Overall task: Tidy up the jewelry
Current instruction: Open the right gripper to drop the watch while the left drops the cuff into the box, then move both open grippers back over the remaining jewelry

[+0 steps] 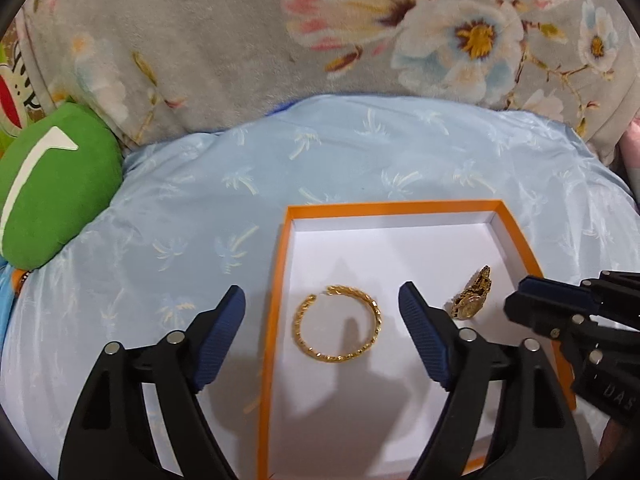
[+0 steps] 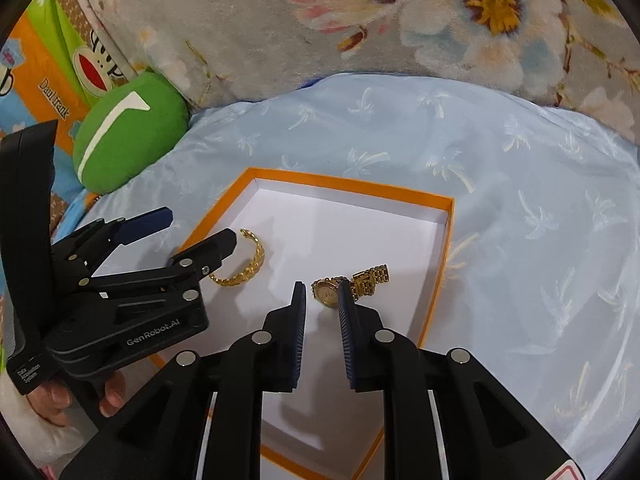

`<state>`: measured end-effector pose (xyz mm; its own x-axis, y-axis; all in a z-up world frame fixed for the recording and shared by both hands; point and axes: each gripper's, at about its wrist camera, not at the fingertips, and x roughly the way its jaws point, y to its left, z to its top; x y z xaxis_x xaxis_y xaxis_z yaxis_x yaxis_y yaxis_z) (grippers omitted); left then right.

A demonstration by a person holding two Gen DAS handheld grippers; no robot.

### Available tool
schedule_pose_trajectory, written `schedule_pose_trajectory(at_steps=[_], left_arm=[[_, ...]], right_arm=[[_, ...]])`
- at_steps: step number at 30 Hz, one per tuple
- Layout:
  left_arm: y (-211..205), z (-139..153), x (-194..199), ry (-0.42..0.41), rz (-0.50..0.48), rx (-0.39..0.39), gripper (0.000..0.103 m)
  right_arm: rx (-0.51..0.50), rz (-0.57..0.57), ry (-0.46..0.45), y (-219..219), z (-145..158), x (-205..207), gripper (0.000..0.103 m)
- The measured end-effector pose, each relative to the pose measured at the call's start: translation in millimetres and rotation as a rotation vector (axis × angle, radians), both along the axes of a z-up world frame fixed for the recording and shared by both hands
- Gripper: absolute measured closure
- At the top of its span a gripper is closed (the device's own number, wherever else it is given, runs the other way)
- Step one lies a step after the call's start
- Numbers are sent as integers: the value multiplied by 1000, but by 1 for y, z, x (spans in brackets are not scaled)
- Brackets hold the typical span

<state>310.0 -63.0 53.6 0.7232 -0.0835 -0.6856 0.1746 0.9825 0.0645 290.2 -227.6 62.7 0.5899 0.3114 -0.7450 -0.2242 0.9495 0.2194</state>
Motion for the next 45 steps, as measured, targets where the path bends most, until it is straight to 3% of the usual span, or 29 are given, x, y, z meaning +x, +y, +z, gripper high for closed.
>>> schedule_pose_trajectory(at_steps=[7,17,22,27,36,45], left_arm=[[28,10,-19,23,50,-60,24],[48,-8,-33,67,85,-89,24],[51,-14,-32,76,93,-97,24],[53,-16,-33,91,106,-99,24],[58,-4,-62,71,120,-88,24],[79,-1,-123,83,107,-82,24]], right_arm=[[-31,-55,32,2,-3,-8,88],[-159,-65,71,29,-35,15,95],[-151,-95,88,24,-40,29,95],[-100,-136,70,15,-23,20,95],[-130,-155,-50,19,19,-66,94],[-139,-84,-20,19,6,-168,91]])
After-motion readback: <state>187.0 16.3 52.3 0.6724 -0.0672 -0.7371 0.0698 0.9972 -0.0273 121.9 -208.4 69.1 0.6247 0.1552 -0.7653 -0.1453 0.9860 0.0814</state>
